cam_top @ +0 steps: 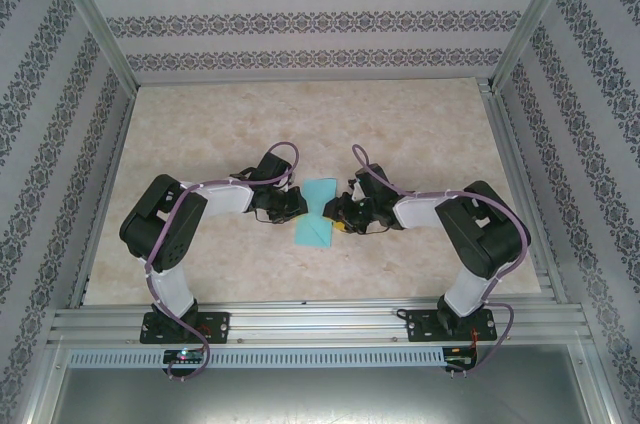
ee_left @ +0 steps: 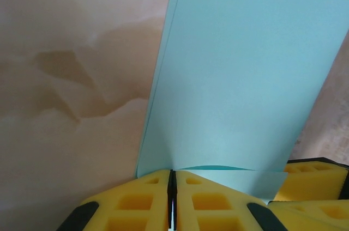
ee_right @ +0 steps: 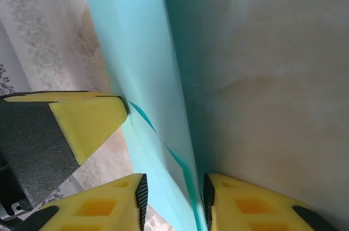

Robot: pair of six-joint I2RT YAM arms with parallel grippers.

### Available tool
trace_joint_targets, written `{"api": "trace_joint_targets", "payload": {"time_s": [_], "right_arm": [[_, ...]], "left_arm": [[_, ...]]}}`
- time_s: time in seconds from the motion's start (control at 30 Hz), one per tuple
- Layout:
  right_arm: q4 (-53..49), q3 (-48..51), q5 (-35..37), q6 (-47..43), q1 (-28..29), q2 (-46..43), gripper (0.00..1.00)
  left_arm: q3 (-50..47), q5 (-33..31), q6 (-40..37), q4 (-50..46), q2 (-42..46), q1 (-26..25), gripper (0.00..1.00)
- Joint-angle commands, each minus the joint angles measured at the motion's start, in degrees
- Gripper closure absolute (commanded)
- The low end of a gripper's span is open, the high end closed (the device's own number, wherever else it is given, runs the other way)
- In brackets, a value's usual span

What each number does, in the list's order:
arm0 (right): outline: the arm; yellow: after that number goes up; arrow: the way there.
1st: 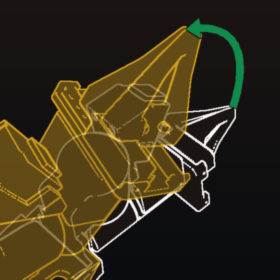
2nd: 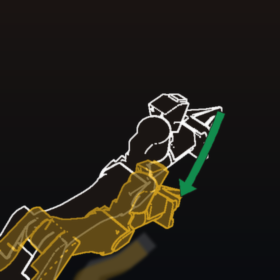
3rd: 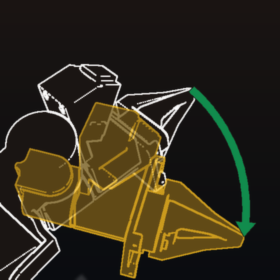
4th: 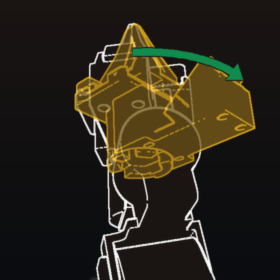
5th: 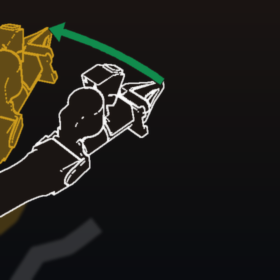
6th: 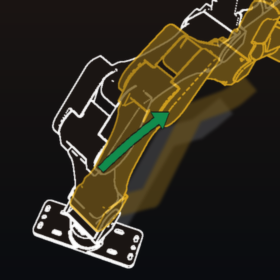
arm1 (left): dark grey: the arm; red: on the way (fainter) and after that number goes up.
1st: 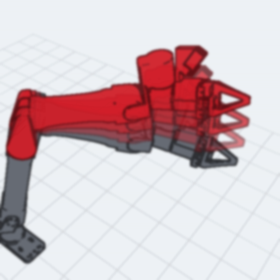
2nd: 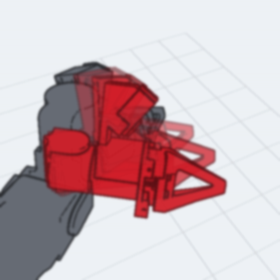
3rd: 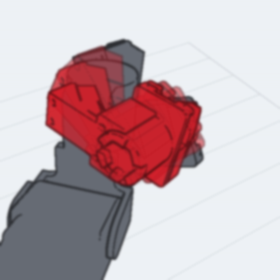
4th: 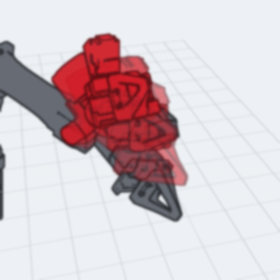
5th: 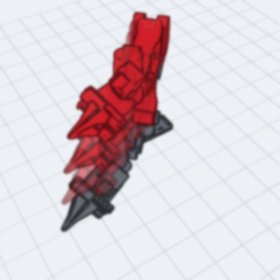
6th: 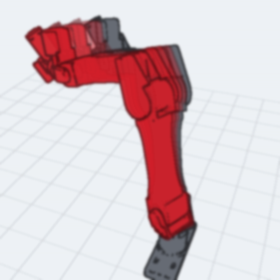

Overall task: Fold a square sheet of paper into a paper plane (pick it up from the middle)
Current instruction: Turn over the paper at the center of the table.

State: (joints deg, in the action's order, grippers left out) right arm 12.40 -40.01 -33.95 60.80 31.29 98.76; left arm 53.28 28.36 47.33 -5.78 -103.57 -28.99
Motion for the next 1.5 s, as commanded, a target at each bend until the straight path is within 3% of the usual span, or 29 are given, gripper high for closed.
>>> {"api": "trace_joint_targets", "payload": {"time_s": [0.0, 0.23, 0.37, 0.5, 0.57, 0.73, 0.83, 0.97, 1.07, 1.3, 1.47], "right_arm": [[2.1, -0.2, -1.2, 0.3, 0.5, 0.7, 0.65], [3.1, -0.4, -1.5, -1.8, 0.8, 0.7, 0.74], [2.6, -0.8, -1.5, -3.3, 0.5, 0.6, 0.85], [-2.1, -2.9, -1.6, -6.6, 0.4, -2.1, 0.94], [-9.3, -5.1, -0.1, -10.4, 0.4, -5.3, 0.97], [-38.5, -14.6, 15.9, -24.0, 0.5, -14.9, 0.97], [-55.5, -22.3, 32.1, -29.5, 2.2, -18.2, 0.96], [-74.3, -33.3, 53.6, -31.2, 6.5, -16.7, 0.96], [-80.6, -38.1, 60.4, -30.8, 9.1, -12.5, 0.96], [-82.7, -48.1, 56.5, -29.1, 15.7, 4.3, 0.94], [-76.9, -56.2, 42.4, -29.1, 18.0, 16.2, 0.85]], "left_arm": [[-0.5, -2.6, -0.8, -3.6, -1.0, -0.6, 0.88], [-1.2, -1.9, 0.2, -1.7, 0.5, -0.6, 0.87], [-2.0, 0.2, 2.0, 1.7, 2.8, -0.7, 0.86], [-2.8, -2.9, 2.9, 1.6, 8.2, -0.7, 0.82], [-3.2, -6.1, 2.4, -0.5, 11.9, -0.6, 0.79], [-5.3, -16.1, 1.4, -5.9, 21.6, -0.5, 0.72], [-7.4, -22.2, 1.7, -8.6, 27.5, -0.3, 0.69], [-11.4, -31.2, 4.4, -11.9, 35.0, 0.3, 0.63], [-13.3, -37.2, 7.0, -15.5, 39.9, 1.0, 0.60], [-16.3, -46.5, 8.9, -22.3, 51.6, 1.9, 0.50], [-17.5, -48.1, 8.3, -23.9, 56.9, 2.2, 0.47]]}}
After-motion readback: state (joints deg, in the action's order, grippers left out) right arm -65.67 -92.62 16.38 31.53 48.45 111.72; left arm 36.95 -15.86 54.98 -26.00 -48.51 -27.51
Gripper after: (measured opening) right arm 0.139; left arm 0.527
